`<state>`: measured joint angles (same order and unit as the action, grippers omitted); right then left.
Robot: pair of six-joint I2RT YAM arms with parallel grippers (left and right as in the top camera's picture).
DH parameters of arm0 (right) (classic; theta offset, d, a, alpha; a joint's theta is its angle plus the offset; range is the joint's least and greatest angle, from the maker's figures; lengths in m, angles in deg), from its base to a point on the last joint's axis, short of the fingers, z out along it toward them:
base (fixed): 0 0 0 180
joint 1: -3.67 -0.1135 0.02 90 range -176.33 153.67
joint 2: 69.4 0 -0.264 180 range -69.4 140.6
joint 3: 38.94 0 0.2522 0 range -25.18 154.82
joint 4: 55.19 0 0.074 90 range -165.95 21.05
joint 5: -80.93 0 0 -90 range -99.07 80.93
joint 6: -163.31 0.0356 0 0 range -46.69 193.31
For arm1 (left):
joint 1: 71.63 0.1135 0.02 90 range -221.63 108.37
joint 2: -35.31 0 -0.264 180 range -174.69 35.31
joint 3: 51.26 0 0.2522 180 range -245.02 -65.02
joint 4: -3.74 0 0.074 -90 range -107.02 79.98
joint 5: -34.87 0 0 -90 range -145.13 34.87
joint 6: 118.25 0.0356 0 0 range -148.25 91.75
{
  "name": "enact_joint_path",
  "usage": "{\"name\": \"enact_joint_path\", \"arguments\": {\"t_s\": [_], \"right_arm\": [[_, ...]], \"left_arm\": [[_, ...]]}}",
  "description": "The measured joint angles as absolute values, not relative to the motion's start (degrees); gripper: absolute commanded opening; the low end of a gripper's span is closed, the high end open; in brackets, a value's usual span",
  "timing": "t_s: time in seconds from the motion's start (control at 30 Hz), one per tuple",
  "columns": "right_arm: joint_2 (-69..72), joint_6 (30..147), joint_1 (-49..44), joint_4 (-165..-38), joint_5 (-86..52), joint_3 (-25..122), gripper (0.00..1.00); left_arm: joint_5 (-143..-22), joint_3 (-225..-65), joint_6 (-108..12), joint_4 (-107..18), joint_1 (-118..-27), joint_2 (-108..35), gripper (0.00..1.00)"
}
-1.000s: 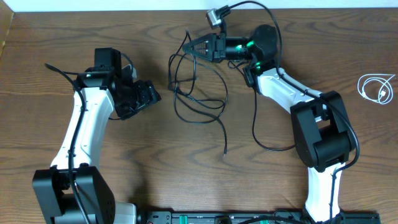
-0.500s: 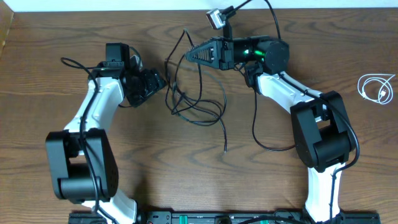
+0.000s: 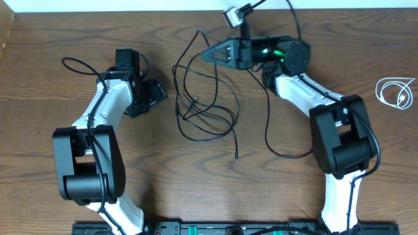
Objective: Untangle cables
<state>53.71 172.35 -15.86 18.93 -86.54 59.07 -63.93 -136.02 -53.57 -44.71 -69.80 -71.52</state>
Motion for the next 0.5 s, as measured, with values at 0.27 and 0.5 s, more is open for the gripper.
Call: {"name": "enact_joint_path", "arguments": {"t_s": [0.27,0.5], "right_arm": [[53.65,176.31,-13.39,18.93,-79.09,62.89,0.01],[53.21,175.85,-15.92,17.85,-78.72,64.33,0.01]], "left_arm": [[-59.98,-136.02,-52.43,-44.58,-69.8,-71.52,0.86],[-84.21,-136.02,-39.01,-40.56,-69.1,-71.52,0.86]]}}
